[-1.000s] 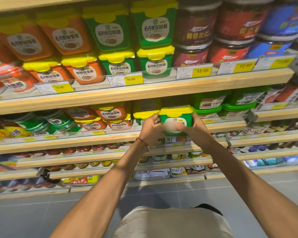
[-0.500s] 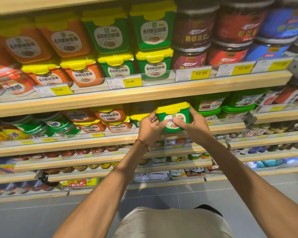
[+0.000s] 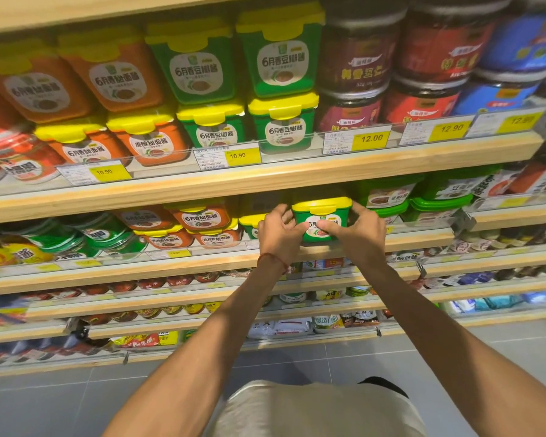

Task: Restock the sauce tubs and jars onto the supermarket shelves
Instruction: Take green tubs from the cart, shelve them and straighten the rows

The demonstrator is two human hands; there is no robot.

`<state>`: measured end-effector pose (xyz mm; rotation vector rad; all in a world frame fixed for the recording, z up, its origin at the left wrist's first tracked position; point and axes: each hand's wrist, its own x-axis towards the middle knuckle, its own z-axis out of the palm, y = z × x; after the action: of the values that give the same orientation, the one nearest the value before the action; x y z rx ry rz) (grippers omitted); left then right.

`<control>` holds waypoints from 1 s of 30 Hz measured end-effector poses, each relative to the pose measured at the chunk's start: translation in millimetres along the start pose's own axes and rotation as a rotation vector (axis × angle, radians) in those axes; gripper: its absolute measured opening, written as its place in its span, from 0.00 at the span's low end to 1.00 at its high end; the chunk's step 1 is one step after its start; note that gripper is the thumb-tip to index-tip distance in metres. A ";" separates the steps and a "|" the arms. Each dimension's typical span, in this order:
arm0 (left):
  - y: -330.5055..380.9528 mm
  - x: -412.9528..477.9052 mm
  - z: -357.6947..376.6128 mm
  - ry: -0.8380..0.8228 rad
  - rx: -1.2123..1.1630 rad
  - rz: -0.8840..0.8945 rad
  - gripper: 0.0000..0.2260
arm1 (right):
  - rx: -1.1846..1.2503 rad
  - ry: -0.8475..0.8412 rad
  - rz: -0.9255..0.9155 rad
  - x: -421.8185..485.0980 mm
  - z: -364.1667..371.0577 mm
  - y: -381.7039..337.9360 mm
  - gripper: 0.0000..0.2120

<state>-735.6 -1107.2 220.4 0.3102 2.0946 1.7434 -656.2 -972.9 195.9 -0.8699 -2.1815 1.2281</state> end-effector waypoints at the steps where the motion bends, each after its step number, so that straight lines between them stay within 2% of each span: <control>1: -0.4 1.4 0.6 0.009 0.000 0.000 0.32 | -0.007 0.006 0.004 1.3 0.8 -0.2 0.21; 4: -1.0 -1.7 1.2 0.059 0.112 0.028 0.29 | -0.051 0.029 0.005 5.1 6.0 1.4 0.25; 7: -4.4 -0.8 -2.6 0.131 0.325 0.105 0.20 | -0.093 0.074 0.008 5.6 12.4 5.3 0.34; 10: -1.4 -0.6 -5.4 0.120 0.394 0.122 0.16 | -0.106 0.100 0.026 5.9 11.6 5.4 0.42; 14: 3.2 -0.5 -4.7 0.163 0.439 0.129 0.19 | -0.195 0.113 0.017 7.3 10.7 -1.0 0.38; 18: 7.4 5.6 -3.3 0.184 0.454 0.129 0.19 | -0.261 0.131 0.042 8.5 13.9 -3.5 0.41; 20: 5.7 7.3 -3.8 0.192 0.443 0.138 0.19 | -0.228 0.130 0.064 7.6 14.4 -4.3 0.37; 23: 2.1 7.3 -8.0 0.164 0.436 0.152 0.15 | 0.008 0.190 0.079 1.2 12.5 -1.4 0.22; 26: 1.0 9.5 -11.5 0.131 0.625 0.222 0.12 | 0.075 0.217 0.088 2.1 6.1 7.2 0.08; 28: 1.8 10.7 -9.9 0.118 0.773 0.218 0.18 | 0.084 0.160 0.098 6.3 4.7 10.5 0.07; 30: 4.5 11.3 -5.3 0.101 0.858 0.218 0.20 | 0.086 0.154 0.093 9.0 6.2 11.9 0.07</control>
<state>-748.4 -1106.3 223.9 0.7115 2.8724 0.8562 -663.1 -965.1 183.5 -1.0056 -1.9731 1.2456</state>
